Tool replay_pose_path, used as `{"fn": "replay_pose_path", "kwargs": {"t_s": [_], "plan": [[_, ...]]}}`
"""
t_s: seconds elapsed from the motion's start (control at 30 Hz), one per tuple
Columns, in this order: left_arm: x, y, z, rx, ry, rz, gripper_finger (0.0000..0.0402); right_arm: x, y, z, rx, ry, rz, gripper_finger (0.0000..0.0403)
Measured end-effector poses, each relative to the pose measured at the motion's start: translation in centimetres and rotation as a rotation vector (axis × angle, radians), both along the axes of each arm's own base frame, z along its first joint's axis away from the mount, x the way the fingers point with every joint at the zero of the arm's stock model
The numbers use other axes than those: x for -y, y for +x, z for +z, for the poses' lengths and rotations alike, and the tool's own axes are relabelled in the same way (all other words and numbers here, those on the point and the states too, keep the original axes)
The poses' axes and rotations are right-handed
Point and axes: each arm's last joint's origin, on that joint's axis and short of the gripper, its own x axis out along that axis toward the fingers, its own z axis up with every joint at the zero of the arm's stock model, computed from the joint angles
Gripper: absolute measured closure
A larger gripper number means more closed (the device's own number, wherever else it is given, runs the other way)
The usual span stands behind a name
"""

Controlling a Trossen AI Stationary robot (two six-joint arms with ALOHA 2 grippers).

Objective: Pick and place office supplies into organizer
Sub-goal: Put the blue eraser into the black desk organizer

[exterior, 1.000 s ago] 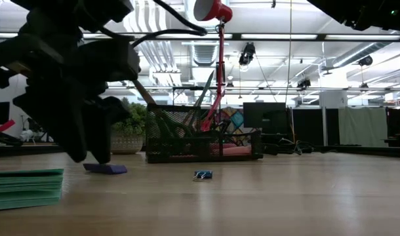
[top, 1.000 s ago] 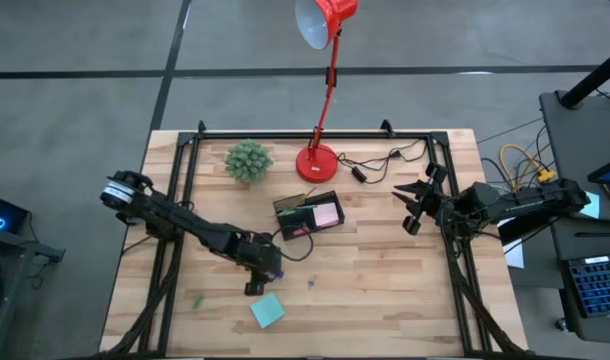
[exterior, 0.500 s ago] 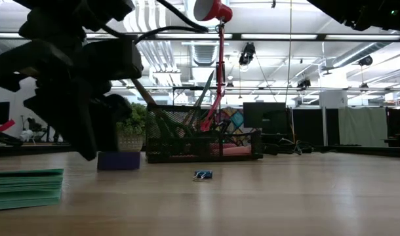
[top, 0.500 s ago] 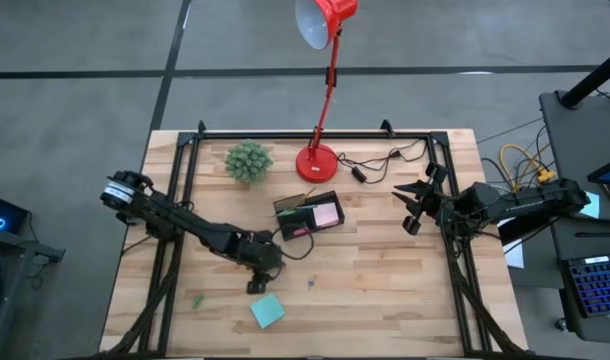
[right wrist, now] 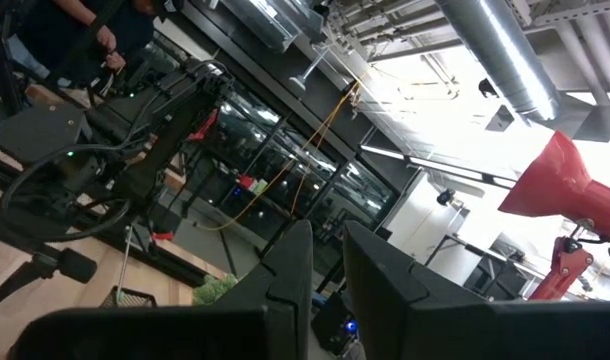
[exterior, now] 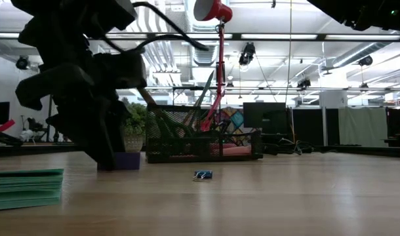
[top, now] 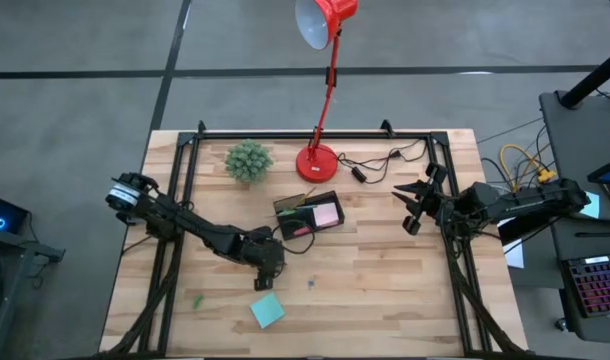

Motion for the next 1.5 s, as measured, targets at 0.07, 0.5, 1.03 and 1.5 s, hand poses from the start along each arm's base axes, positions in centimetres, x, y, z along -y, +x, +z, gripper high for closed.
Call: {"fn": "replay_pose_path", "kwargs": {"t_s": [0.07, 0.5, 1.03, 1.5], "plan": [[0.1, 0.2, -0.4, 0.0, 0.0, 0.009, 0.0179, 0.0, 0.0, 0.0, 0.0, 0.0, 0.0, 0.0351], [0.0, 0.2, -0.1, 0.016, -0.002, 0.006, 0.0289, 0.0, 0.0, 0.0, 0.0, 0.0, 0.0, 0.0351], [0.2, 2.0, 2.4, 0.121, 0.027, 0.022, 0.0389, 0.0, 0.0, 0.0, 0.0, 0.0, 0.0, 0.0351], [-1.1, 3.1, 4.2, 0.273, 0.373, 0.273, 0.0389, 0.0, 0.0, 0.0, 0.0, 0.0, 0.0, 0.0351]]}}
